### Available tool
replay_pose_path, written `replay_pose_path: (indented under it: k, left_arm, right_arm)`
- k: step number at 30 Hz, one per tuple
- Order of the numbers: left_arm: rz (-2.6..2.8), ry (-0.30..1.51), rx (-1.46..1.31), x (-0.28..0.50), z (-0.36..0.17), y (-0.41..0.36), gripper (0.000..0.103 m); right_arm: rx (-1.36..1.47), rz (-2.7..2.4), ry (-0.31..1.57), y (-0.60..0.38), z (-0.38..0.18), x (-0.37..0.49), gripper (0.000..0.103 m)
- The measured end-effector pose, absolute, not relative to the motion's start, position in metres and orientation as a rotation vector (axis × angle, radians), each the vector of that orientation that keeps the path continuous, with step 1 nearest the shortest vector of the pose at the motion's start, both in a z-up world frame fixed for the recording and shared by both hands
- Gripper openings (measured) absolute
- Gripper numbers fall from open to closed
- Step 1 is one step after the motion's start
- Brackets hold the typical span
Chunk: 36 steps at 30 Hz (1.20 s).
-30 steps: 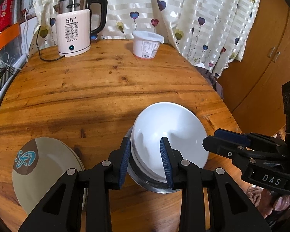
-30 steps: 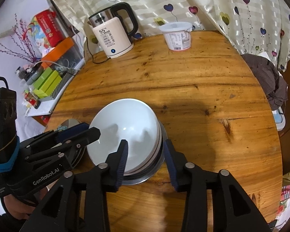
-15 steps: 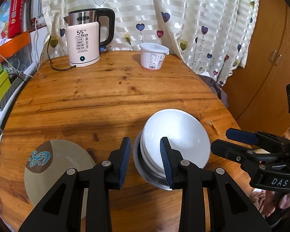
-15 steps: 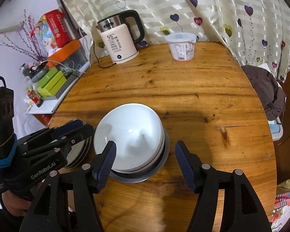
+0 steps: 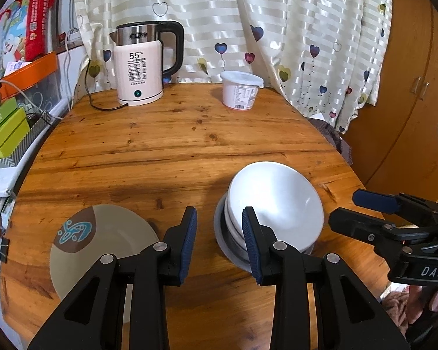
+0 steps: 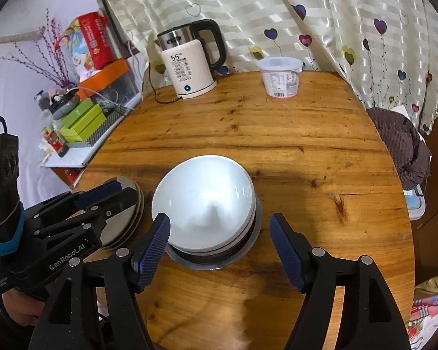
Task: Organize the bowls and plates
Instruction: 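Grasp the rim of the steel bowl stack with both tools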
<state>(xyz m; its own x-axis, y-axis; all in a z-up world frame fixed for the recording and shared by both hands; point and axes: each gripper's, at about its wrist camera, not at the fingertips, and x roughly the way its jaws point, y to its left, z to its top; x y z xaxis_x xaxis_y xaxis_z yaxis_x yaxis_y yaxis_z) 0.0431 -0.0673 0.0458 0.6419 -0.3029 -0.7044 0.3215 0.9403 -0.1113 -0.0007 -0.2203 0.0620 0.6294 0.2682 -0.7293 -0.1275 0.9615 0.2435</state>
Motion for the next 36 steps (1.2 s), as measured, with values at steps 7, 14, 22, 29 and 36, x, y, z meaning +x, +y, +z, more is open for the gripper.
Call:
replay_pose_path:
  k: [7, 14, 22, 29, 36]
  left_arm:
    - [-0.334, 0.786, 0.026, 0.034, 0.043, -0.063, 0.034]
    - [-0.316, 0.791, 0.030, 0.026, 0.037, -0.058, 0.034]
    - [-0.288, 0.810, 0.039, 0.016, 0.027, -0.054, 0.034]
    - [-0.323, 0.850, 0.011, 0.016, 0.020, -0.054, 0.034]
    - [-0.371, 0.897, -0.100, 0.028, 0.013, -0.045, 0.034]
  right_arm:
    - [0.147, 0.226, 0.847, -0.219, 0.063, -0.011, 0.074]
    - [0.114, 0.219, 0.826, -0.217, 0.064, -0.025, 0.075]
    - [0.089, 0.225, 0.842, -0.208, 0.056, -0.031, 0.076]
    - [0.098, 0.228, 0.861, -0.206, 0.047, -0.031, 0.076]
    - [0.163, 0.208, 0.858, -0.219, 0.042, -0.029, 0.076]
